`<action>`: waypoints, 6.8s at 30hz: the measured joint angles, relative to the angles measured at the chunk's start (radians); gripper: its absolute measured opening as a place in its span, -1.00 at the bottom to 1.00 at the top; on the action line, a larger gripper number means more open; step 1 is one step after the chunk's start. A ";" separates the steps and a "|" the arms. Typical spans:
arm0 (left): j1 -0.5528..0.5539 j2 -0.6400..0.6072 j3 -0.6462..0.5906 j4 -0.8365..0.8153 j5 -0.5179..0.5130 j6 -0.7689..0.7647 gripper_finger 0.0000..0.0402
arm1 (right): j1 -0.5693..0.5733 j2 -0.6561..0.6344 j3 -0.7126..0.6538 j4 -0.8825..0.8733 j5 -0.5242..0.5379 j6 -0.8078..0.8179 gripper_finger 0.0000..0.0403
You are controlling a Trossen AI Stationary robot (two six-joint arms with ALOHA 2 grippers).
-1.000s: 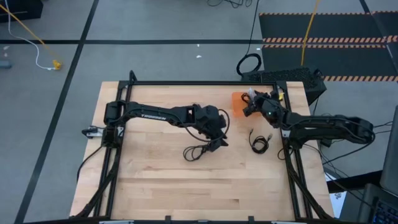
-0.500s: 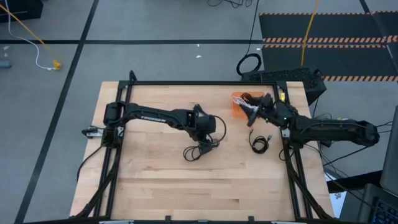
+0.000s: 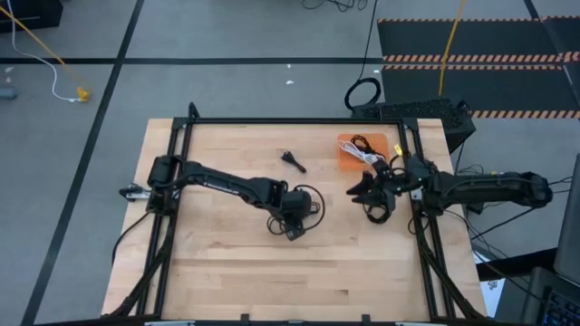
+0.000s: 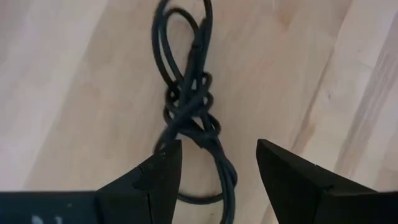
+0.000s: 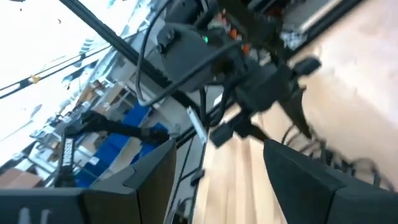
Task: Pick and place USB-C Cables
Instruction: Put the bottom left black charger cable into the orange bin
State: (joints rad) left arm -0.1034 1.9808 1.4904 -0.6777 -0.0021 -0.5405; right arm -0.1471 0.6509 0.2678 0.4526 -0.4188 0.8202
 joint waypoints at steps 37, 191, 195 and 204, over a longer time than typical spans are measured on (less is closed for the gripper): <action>-0.036 0.000 -0.244 0.363 -0.139 -0.211 -0.91 | 0.339 0.038 -0.172 0.176 0.419 0.110 0.16; 0.142 -0.222 -0.172 0.903 -0.051 0.250 0.11 | -0.142 0.325 0.020 -0.071 1.308 -1.344 -0.76; 0.142 -0.222 -0.172 0.873 -0.051 0.248 0.11 | -0.142 0.336 0.020 -0.085 1.307 -1.262 -0.63; 0.168 -0.222 -0.172 0.697 -0.052 0.230 0.11 | -0.140 0.343 0.020 -0.069 1.204 -1.087 -0.11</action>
State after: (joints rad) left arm 0.0642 1.7592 1.3186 0.0188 -0.0542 -0.3107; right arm -0.2875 0.9936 0.2882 0.3834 0.7849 -0.2664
